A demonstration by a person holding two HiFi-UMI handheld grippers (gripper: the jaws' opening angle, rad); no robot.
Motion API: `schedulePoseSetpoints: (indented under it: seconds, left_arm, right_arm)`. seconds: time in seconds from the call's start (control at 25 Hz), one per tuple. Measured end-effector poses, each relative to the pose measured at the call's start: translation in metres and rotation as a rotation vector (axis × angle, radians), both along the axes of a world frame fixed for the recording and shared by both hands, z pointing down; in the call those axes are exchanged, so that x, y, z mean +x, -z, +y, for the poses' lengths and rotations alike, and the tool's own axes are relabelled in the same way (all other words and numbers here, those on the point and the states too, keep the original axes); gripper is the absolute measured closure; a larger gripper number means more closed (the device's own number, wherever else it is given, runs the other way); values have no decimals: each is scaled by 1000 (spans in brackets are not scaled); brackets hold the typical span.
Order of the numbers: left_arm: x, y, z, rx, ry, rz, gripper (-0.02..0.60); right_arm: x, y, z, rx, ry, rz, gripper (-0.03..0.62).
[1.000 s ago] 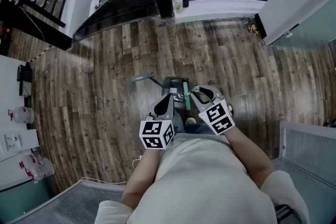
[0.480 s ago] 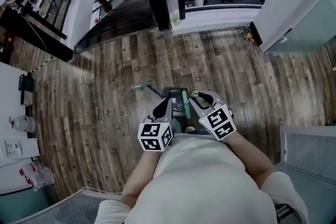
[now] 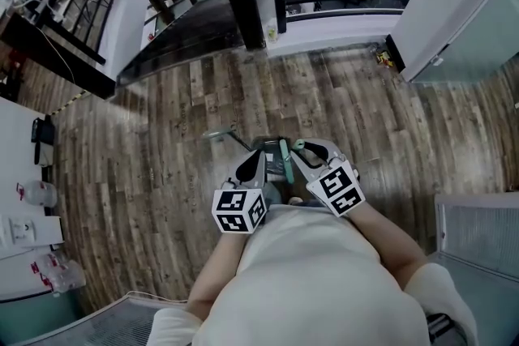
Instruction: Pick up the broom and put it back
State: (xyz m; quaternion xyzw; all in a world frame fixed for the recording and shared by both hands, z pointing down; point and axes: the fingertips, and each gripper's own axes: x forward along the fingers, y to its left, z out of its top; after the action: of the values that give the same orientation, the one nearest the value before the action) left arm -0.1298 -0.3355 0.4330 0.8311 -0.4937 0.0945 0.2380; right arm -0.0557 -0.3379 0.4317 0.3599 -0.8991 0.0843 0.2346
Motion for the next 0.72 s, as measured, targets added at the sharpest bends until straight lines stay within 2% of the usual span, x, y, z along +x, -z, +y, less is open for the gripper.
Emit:
schedulePoseSetpoints:
  seconds: [0.36,0.72]
  left_arm:
    - [5,3,5,12,-16,24,575]
    - [33,4,3,8,-166,33,575]
  right_arm:
    - [2,8,8,16,-13,-17,494]
    - [17,12,19,24,-122,-36,494]
